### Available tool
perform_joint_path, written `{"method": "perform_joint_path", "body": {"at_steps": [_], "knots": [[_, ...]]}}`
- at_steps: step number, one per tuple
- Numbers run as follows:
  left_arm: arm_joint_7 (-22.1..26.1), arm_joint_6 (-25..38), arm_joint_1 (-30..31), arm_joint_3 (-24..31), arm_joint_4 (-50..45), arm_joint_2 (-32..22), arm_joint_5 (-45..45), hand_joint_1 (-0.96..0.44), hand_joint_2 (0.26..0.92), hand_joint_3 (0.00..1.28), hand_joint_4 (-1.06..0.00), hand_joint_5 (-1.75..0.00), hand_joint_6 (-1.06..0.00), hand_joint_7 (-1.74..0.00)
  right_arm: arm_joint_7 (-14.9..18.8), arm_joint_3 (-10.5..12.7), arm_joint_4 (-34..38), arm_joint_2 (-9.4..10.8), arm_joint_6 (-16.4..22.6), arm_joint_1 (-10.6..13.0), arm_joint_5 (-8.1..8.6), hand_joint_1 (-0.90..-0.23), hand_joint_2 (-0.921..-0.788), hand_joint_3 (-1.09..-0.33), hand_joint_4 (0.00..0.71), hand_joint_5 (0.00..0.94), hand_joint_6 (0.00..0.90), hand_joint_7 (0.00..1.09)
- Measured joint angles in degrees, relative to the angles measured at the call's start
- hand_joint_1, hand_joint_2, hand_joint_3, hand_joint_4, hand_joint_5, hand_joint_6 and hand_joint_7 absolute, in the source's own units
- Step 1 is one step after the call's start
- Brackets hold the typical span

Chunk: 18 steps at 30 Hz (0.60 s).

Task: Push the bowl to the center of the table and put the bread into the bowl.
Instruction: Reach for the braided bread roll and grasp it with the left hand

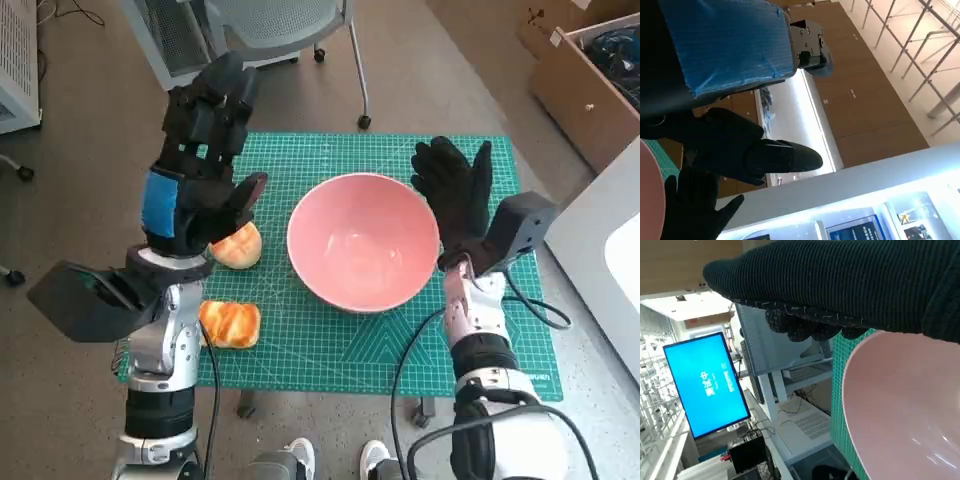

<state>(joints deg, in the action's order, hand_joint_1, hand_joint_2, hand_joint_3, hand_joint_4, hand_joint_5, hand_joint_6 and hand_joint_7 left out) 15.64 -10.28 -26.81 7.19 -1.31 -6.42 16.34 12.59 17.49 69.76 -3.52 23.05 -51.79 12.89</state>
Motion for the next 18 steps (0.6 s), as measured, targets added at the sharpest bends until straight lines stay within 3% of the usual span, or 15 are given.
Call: {"method": "perform_joint_path", "body": {"at_steps": [9,18], "knots": [[-0.03,0.0,0.16,0.07,0.0,-0.04,-0.03,-0.48,0.913,0.33,0.0,-0.26,0.0,-0.63,2.52,1.29,-1.68,-2.31,1.34,0.21,0.87,-0.552,-0.921,-0.738,0.267,0.008,0.142,0.38],[0.3,0.02,0.16,0.45,0.0,-0.4,0.2,-0.47,0.908,0.34,0.0,-0.24,0.0,-0.62,4.34,2.78,-8.36,-4.59,5.11,1.46,2.8,-0.541,-0.921,-0.765,0.241,0.001,0.129,0.38]]}}
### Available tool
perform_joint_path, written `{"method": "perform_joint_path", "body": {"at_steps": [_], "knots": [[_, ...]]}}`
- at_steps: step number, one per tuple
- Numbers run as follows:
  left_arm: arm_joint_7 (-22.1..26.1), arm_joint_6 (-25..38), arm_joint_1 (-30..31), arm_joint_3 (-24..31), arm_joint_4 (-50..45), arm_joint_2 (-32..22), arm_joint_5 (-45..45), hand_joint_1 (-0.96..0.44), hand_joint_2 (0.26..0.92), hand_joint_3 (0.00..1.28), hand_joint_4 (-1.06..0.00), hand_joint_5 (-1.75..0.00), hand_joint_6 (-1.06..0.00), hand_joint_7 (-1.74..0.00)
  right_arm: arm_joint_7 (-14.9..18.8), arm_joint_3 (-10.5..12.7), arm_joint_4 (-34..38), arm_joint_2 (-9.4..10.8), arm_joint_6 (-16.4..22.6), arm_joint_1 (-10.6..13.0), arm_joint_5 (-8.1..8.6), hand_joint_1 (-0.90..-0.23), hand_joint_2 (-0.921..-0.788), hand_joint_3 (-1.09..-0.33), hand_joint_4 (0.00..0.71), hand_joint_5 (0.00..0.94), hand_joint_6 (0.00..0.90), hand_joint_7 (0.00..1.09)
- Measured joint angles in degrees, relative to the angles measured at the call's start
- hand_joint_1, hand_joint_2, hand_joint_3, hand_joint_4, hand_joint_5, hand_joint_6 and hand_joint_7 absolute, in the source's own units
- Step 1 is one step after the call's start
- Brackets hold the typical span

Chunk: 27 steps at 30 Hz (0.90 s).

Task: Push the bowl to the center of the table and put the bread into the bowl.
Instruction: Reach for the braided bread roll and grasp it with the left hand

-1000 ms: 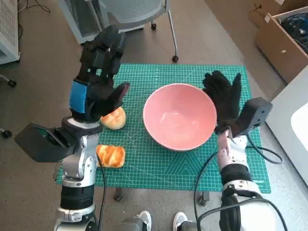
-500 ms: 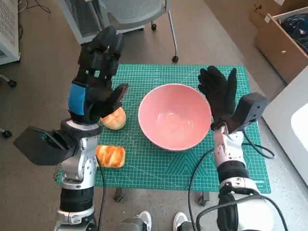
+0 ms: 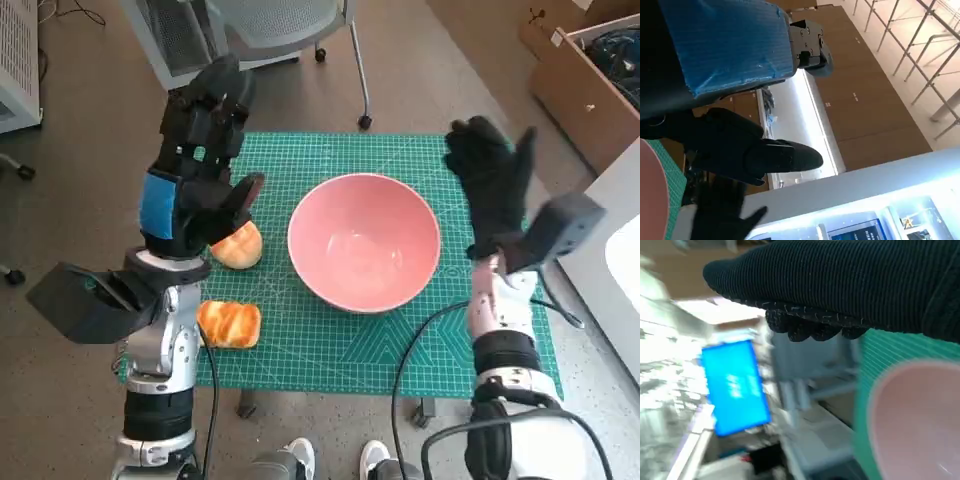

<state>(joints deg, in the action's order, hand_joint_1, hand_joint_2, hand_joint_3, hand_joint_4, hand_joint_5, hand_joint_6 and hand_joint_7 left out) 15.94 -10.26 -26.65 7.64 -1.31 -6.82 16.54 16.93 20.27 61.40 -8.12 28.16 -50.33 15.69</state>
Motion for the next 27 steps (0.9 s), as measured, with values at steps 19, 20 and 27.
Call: {"method": "perform_joint_path", "body": {"at_steps": [19,20,27], "knots": [[6.02,1.11,0.4,0.19,-3.72,-14.61,-8.68,-0.45,0.828,0.34,0.0,-0.33,0.0,-0.59,2.26,-4.24,-24.88,0.03,5.23,8.33,0.5,-0.579,-0.921,-0.697,0.282,0.036,0.124,0.42],[7.11,1.37,0.51,0.22,-4.51,-17.09,-10.36,-0.44,0.814,0.34,0.0,-0.35,0.0,-0.58,2.16,-4.45,-25.42,0.0,5.23,8.57,0.35,-0.583,-0.921,-0.696,0.283,0.035,0.121,0.43],[12.85,7.1,2.52,1.87,-11.58,-31.02,-17.31,-0.39,0.767,0.31,-0.01,-0.37,0.0,-0.68,1.26,-5.07,-26.83,-0.02,4.68,9.04,-0.19,-0.589,-0.921,-0.695,0.284,0.028,0.104,0.43]]}}
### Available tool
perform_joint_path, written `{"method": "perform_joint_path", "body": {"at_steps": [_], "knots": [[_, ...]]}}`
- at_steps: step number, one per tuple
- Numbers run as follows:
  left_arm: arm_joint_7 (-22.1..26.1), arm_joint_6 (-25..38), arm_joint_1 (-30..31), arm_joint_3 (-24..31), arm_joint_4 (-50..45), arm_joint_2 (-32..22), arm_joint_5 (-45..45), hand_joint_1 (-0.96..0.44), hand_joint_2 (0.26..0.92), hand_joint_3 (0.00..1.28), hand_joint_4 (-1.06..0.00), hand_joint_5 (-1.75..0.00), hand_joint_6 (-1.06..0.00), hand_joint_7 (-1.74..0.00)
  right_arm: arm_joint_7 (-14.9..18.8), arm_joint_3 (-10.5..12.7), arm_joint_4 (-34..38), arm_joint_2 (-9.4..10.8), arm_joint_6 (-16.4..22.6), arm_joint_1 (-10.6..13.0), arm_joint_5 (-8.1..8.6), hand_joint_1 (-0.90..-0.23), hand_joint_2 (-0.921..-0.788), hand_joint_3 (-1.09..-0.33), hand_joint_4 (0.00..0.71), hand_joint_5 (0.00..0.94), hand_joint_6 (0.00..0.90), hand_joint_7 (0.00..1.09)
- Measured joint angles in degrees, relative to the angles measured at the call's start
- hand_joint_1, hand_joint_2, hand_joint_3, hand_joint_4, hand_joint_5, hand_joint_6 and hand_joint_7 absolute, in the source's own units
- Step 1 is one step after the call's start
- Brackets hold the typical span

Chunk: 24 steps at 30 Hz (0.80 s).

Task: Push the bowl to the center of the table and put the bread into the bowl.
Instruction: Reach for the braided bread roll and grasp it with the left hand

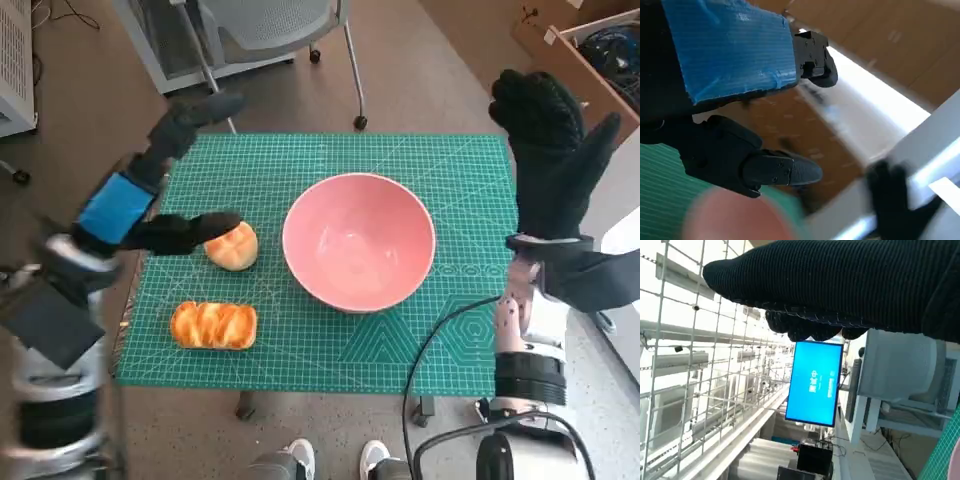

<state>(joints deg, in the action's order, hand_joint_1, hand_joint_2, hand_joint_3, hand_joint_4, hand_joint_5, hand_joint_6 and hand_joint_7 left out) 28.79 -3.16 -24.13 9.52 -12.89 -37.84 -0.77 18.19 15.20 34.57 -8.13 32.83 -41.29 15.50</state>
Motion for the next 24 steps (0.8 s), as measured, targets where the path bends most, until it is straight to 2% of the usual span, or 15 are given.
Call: {"method": "perform_joint_path", "body": {"at_steps": [5,9,11,18,24], "knots": [[0.21,2.49,3.41,0.43,-4.58,-3.4,-3.97,-0.41,0.802,0.2,-0.12,-0.28,-0.05,-0.69,-0.73,-0.13,0.16,0.14,-1.15,0.02,0.02,-0.575,-0.921,-0.695,0.285,0.025,0.101,0.44],[1.09,1.65,7.25,0.14,-6.25,-5.05,-6.07,-0.45,0.851,0.09,-0.22,-0.16,-0.13,-0.59,-0.85,-0.47,0.92,0.63,-1.78,-0.23,0.04,-0.571,-0.921,-0.691,0.286,0.023,0.107,0.45],[1.69,1.02,8.68,-0.07,-6.28,-5.47,-6.42,-0.46,0.853,0.05,-0.28,-0.09,-0.22,-0.48,-0.98,-0.51,1.3,0.74,-1.91,-0.3,0.04,-0.579,-0.921,-0.685,0.289,0.022,0.11,0.45],[4.32,-3.05,12.41,-1.01,-5.95,-7.96,-8.5,-0.49,0.879,0.02,-0.31,-0.02,-0.29,-0.35,-1.05,-0.72,2.35,1.01,-2.02,-0.49,0.02,-0.594,-0.921,-0.681,0.287,0.016,0.117,0.46],[4.74,-7.42,14.46,-2.14,-4.37,-9.07,-10.4,-0.51,0.887,0.0,-0.33,-0.01,-0.35,-0.25,-1.03,-0.93,3.17,0.98,-1.98,-0.89,-0.02,-0.595,-0.921,-0.681,0.281,0.011,0.119,0.46]]}}
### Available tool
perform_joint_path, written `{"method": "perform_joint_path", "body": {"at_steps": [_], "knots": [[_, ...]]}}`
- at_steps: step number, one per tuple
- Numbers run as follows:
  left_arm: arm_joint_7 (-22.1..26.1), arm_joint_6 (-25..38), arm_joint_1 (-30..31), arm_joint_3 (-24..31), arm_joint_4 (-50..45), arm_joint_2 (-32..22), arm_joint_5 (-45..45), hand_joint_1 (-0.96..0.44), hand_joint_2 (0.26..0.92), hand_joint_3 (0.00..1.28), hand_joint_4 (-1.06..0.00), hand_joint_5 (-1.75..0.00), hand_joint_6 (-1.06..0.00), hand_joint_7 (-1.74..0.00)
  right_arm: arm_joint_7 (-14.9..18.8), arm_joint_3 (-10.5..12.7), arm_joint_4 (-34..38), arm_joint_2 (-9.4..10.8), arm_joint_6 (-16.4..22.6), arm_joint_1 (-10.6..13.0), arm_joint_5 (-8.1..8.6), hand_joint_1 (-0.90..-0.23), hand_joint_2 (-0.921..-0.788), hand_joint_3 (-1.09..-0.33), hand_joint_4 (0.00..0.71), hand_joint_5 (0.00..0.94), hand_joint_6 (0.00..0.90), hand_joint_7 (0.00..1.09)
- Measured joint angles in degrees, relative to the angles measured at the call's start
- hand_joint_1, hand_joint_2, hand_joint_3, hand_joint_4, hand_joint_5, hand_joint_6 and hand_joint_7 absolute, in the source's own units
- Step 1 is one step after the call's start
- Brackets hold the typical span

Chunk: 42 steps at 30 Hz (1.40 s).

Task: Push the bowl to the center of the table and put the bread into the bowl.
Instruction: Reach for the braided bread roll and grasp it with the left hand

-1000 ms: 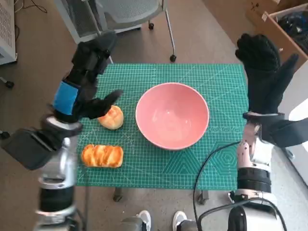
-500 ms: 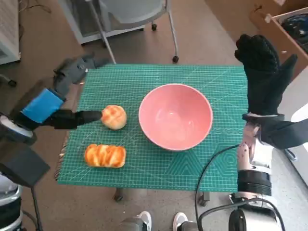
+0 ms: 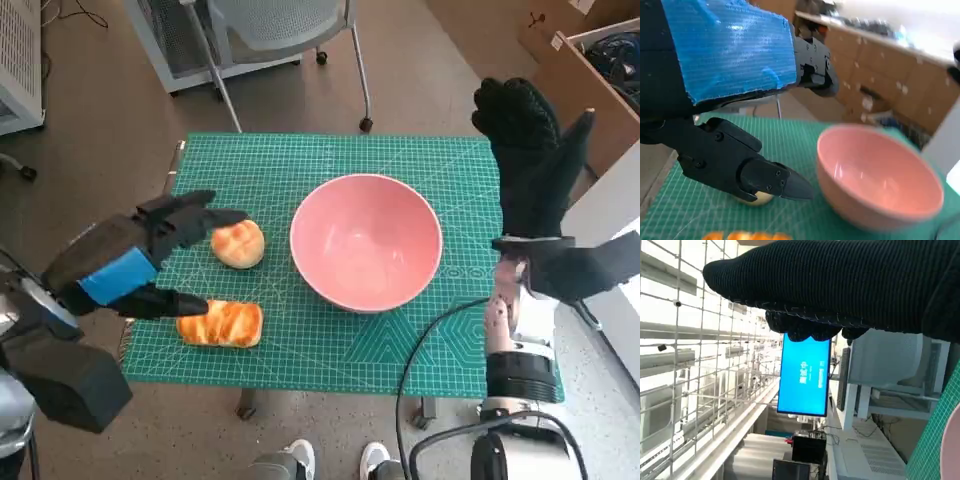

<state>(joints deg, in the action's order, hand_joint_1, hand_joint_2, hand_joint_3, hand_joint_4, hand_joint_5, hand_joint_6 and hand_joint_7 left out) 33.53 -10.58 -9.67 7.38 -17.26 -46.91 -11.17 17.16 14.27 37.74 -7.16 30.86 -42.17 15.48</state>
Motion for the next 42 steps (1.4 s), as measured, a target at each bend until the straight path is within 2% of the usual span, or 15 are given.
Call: {"method": "perform_joint_path", "body": {"at_steps": [8,25,34,42], "knots": [[-0.44,-5.48,2.38,-1.55,3.67,0.1,-2.07,-0.52,0.883,0.0,-0.34,-0.01,-0.37,-0.22,0.25,-0.29,0.58,-0.02,0.37,-0.21,0.04,-0.593,-0.921,-0.682,0.281,0.009,0.117,0.47],[-5.01,-6.79,6.24,-5.27,8.17,3.3,-7.28,-0.49,0.888,0.0,-0.32,0.0,-0.35,-0.14,1.0,-0.08,1.38,-0.03,0.84,-0.4,0.62,-0.591,-0.921,-0.685,0.277,0.003,0.121,0.47],[-5.98,-4.03,7.79,-7.94,9.73,4.81,-10.93,-0.4,0.832,0.0,-0.29,0.0,-0.35,-0.09,1.04,0.06,0.91,-0.03,0.83,-0.39,0.67,-0.591,-0.921,-0.685,0.276,0.002,0.119,0.48],[-4.64,1.53,8.08,-11.37,11.71,4.85,-13.58,-0.26,0.817,0.0,-0.3,-0.01,-0.38,-0.07,1.05,0.11,0.85,0.0,0.83,-0.39,0.67,-0.589,-0.921,-0.684,0.276,0.002,0.117,0.48]]}}
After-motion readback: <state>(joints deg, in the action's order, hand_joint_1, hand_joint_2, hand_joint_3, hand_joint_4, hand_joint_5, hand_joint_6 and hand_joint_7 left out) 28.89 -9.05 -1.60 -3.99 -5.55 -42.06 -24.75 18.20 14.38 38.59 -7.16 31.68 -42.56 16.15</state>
